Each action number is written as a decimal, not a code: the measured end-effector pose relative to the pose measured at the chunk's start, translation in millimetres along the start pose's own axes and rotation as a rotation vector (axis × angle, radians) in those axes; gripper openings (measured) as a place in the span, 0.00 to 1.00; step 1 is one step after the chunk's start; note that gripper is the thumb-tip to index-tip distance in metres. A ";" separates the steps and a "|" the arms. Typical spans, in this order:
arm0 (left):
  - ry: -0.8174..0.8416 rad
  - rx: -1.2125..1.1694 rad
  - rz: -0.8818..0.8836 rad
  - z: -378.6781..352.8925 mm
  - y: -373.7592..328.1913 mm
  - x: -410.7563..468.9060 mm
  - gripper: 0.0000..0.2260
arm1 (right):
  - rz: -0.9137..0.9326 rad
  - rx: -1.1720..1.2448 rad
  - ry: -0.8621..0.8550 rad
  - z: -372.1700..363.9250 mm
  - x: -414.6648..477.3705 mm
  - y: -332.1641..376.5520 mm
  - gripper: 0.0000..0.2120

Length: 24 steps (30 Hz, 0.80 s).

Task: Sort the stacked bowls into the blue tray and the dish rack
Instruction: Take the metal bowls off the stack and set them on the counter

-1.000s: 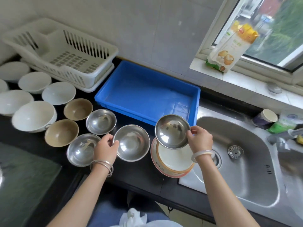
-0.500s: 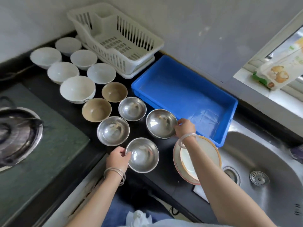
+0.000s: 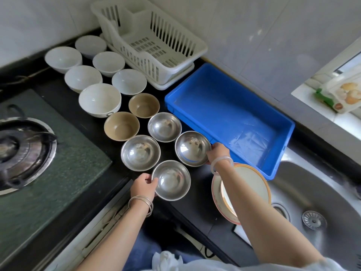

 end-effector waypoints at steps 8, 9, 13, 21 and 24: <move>-0.017 -0.079 0.040 -0.4 5.6 6.3 0.04 | -0.017 0.112 -0.005 -2.2 -0.7 -3.2 0.04; -0.018 -0.075 0.045 0.0 5.9 6.5 0.05 | -0.016 0.109 -0.007 -2.0 -1.1 -3.1 0.04; -0.015 -0.090 0.055 -0.1 6.4 5.8 0.05 | -0.014 0.096 0.003 -2.2 -2.3 -3.2 0.05; -0.018 -0.130 0.032 13.2 -2.0 -4.9 0.09 | 0.033 0.049 0.084 8.2 -13.2 -0.5 0.11; -0.035 0.017 -0.031 19.7 -11.4 -11.1 0.11 | 0.115 0.021 -0.009 16.9 -25.2 -6.3 0.11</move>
Point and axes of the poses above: each hand's wrist, its own x-axis towards the middle knuckle, its own z-axis out of the back of the hand, y = z × x, the point moved 2 cm from there along x, towards the middle knuckle, and after that the axes turned 9 degrees about y, right-handed, at the moved point
